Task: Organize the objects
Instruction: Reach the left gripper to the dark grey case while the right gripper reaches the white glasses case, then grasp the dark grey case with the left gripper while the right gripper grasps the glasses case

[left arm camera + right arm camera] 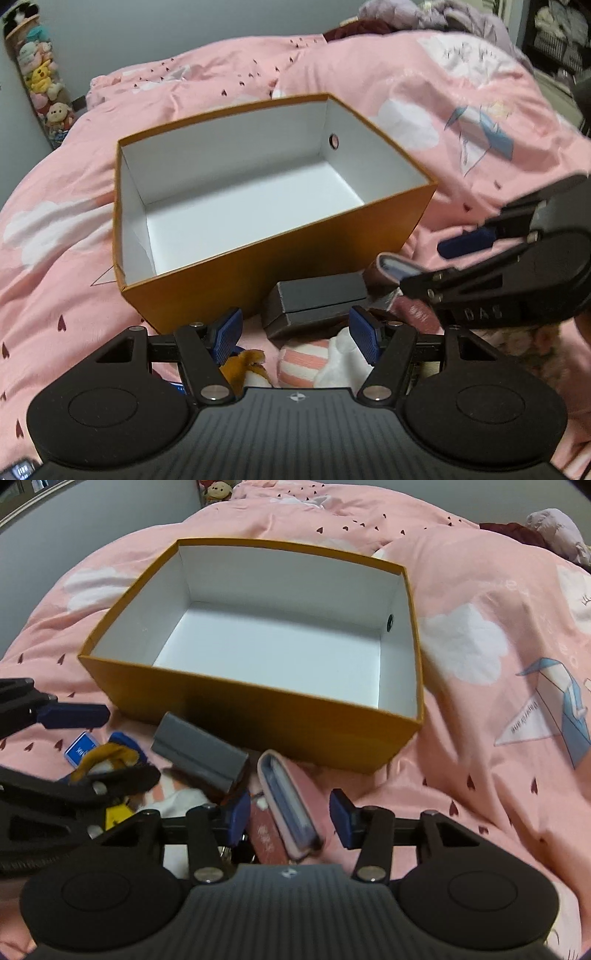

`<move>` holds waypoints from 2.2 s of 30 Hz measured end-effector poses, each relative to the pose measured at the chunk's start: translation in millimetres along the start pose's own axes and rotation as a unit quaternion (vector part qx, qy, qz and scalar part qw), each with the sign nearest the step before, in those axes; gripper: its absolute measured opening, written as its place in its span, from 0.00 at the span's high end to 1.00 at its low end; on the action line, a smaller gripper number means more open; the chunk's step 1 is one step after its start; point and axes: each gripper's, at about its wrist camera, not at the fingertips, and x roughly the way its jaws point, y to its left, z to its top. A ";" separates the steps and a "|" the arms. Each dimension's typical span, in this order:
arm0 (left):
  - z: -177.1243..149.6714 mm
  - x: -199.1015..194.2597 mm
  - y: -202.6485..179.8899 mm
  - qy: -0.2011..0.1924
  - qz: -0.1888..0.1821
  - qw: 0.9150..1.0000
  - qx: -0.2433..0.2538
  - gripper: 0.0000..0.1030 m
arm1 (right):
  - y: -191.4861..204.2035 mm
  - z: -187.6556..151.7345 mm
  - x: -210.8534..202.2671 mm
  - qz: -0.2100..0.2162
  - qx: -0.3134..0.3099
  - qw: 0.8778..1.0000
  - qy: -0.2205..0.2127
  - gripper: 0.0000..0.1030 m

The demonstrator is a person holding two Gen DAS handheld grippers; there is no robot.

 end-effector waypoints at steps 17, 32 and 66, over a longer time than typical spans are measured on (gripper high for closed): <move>3.8 20.3 -29.2 -0.012 -0.003 0.986 0.165 0.27 | -22.3 1.0 13.3 0.016 0.020 1.000 0.014 0.72; -8.9 39.1 -57.1 -0.029 0.035 0.933 0.357 0.27 | -64.8 -13.0 17.5 0.045 0.092 0.994 0.026 0.67; 15.3 65.2 -19.8 0.039 0.006 0.983 0.178 0.53 | -62.2 -9.0 0.0 0.025 0.086 0.996 -0.015 0.81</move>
